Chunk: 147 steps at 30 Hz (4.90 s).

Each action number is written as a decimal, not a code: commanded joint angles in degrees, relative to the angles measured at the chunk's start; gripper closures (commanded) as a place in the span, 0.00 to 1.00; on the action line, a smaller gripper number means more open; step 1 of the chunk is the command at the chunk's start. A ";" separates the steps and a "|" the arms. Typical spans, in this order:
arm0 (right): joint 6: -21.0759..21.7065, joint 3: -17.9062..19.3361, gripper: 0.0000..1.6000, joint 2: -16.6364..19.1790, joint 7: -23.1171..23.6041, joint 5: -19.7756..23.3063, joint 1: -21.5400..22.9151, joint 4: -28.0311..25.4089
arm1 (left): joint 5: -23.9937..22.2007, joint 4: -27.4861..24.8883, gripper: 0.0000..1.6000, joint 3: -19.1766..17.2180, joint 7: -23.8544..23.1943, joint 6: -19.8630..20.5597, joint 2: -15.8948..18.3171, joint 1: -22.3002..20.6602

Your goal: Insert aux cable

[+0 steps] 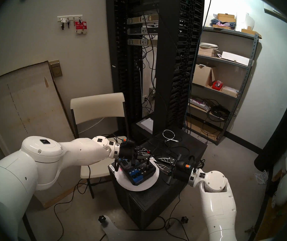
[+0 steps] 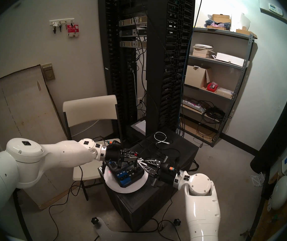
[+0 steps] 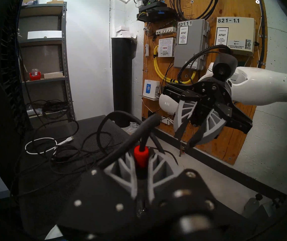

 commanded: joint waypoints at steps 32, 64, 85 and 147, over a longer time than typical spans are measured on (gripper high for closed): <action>-0.42 0.49 0.55 -0.28 0.16 0.64 0.94 -0.50 | 0.11 3.21 1.00 0.06 -2.67 1.10 -3.91 0.46; -0.45 0.40 0.56 -0.45 0.16 0.32 0.89 -0.46 | 0.86 1.19 1.00 -0.89 -1.37 1.98 -1.87 0.32; -0.38 0.47 0.57 -0.54 0.14 0.17 0.90 -0.46 | -0.99 5.62 1.00 -2.32 -5.29 4.25 -4.50 1.40; -0.37 0.88 0.57 -0.43 0.13 -0.03 0.94 -0.25 | -1.03 7.81 1.00 -3.91 -7.77 5.42 -4.76 1.45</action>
